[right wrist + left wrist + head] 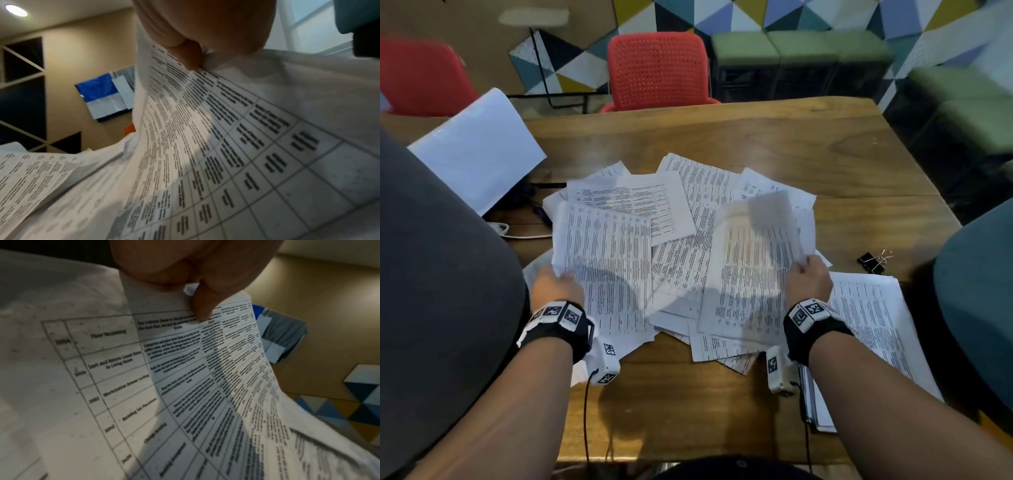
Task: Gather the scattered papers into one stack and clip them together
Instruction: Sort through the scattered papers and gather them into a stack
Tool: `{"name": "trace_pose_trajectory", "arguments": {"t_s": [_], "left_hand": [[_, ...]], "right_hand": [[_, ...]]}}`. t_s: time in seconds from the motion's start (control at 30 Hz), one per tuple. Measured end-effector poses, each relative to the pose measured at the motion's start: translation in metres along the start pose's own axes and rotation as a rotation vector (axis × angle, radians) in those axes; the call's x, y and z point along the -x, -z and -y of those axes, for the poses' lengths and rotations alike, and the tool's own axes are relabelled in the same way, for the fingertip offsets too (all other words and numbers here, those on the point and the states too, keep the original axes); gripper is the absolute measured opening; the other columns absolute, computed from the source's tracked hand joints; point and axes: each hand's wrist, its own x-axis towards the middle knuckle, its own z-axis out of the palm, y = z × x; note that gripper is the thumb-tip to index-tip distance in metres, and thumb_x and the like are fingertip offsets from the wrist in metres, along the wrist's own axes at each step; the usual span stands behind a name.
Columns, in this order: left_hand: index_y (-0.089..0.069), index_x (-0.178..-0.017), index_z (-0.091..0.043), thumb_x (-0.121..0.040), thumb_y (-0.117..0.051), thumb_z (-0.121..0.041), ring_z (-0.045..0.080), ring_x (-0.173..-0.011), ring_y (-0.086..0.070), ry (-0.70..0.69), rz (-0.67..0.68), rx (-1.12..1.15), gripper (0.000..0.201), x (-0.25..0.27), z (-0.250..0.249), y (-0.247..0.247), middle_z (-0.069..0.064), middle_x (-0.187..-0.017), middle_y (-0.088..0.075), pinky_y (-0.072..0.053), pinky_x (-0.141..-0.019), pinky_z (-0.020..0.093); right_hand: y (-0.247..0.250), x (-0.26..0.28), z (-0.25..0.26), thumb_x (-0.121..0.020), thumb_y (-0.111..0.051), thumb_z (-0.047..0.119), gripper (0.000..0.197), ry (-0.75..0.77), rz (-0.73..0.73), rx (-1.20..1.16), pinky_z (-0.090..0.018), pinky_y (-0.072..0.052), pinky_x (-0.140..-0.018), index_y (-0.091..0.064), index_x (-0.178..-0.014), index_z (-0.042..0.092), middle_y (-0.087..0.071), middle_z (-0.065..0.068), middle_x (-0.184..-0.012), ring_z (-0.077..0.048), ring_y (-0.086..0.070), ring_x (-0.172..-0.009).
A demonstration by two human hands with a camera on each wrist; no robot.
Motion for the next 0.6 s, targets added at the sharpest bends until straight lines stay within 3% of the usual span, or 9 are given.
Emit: {"name": "trace_pose_trajectory", "arguments": {"t_s": [0.1, 0.2, 0.27, 0.33, 0.43, 0.5, 0.57, 0.6], "left_hand": [[-0.051, -0.108, -0.005, -0.098, -0.042, -0.018, 0.042, -0.096, -0.058, -0.043, -0.071, 0.098, 0.018, 0.000, -0.019, 0.010, 0.022, -0.094, -0.056, -0.047, -0.085, 0.047], [-0.047, -0.091, -0.012, -0.097, -0.042, -0.025, 0.041, -0.089, -0.058, -0.093, -0.089, 0.171, 0.015, -0.002, -0.035, 0.017, 0.016, -0.080, -0.052, -0.050, -0.084, 0.048], [-0.047, -0.086, -0.014, -0.095, -0.043, -0.023, 0.036, -0.084, -0.057, -0.117, -0.077, 0.226, 0.013, -0.001, -0.043, 0.019, 0.013, -0.080, -0.053, -0.049, -0.084, 0.041], [-0.049, -0.091, -0.008, -0.097, -0.045, -0.018, 0.027, -0.081, -0.050, -0.138, -0.030, 0.268, 0.012, 0.006, -0.052, 0.018, 0.014, -0.085, -0.051, -0.038, -0.079, 0.030], [-0.052, -0.093, -0.001, -0.096, -0.048, -0.017, 0.031, -0.087, -0.053, -0.197, 0.117, 0.291, 0.017, 0.017, -0.058, 0.008, 0.020, -0.091, -0.054, -0.035, -0.077, 0.031], [-0.057, -0.112, 0.000, -0.097, -0.047, -0.023, 0.035, -0.108, -0.056, -0.173, 0.261, 0.301, 0.029, 0.024, -0.056, -0.001, 0.020, -0.114, -0.061, -0.041, -0.092, 0.037], [-0.050, -0.133, -0.002, -0.100, -0.040, -0.037, 0.034, -0.128, -0.046, -0.128, 0.378, 0.295, 0.049, 0.036, -0.053, -0.009, 0.016, -0.138, -0.051, -0.033, -0.109, 0.041], [-0.045, -0.138, -0.002, -0.100, -0.034, -0.046, 0.034, -0.132, -0.042, -0.101, 0.423, 0.279, 0.059, 0.044, -0.052, -0.014, 0.015, -0.144, -0.046, -0.030, -0.113, 0.042]], "right_hand": [[0.004, -0.003, 0.023, -0.092, -0.049, 0.012, 0.012, 0.101, -0.016, -0.149, -0.037, -0.054, -0.063, -0.051, -0.081, 0.017, -0.053, 0.000, -0.072, -0.025, -0.057, -0.071], [0.008, -0.008, 0.043, -0.089, -0.053, 0.012, 0.022, 0.200, -0.031, -0.286, -0.040, -0.055, -0.060, -0.046, -0.074, 0.027, -0.052, 0.006, -0.069, -0.025, -0.058, -0.070], [0.009, -0.010, 0.056, -0.087, -0.056, 0.011, 0.023, 0.202, -0.003, -0.380, -0.038, -0.054, -0.061, -0.048, -0.074, 0.028, -0.052, 0.007, -0.070, -0.023, -0.057, -0.072], [0.009, -0.011, 0.066, -0.085, -0.057, 0.008, 0.016, 0.167, 0.080, -0.499, -0.036, -0.050, -0.063, -0.052, -0.079, 0.023, -0.053, 0.006, -0.070, -0.020, -0.054, -0.071], [0.003, -0.006, 0.071, -0.085, -0.054, 0.005, 0.010, 0.124, 0.227, -0.544, -0.035, -0.043, -0.060, -0.054, -0.086, 0.015, -0.052, 0.004, -0.072, -0.016, -0.049, -0.067], [-0.003, 0.001, 0.067, -0.086, -0.049, 0.005, 0.019, 0.100, 0.286, -0.438, -0.033, -0.041, -0.058, -0.052, -0.098, 0.019, -0.056, 0.001, -0.079, -0.017, -0.050, -0.066], [-0.009, 0.011, 0.058, -0.087, -0.046, 0.003, 0.039, 0.063, 0.355, -0.363, -0.033, -0.047, -0.058, -0.044, -0.118, 0.028, -0.059, 0.000, -0.097, -0.019, -0.057, -0.067], [-0.014, 0.016, 0.052, -0.089, -0.045, 0.002, 0.048, 0.056, 0.389, -0.333, -0.032, -0.048, -0.060, -0.039, -0.127, 0.031, -0.058, 0.000, -0.103, -0.019, -0.059, -0.069]]}}
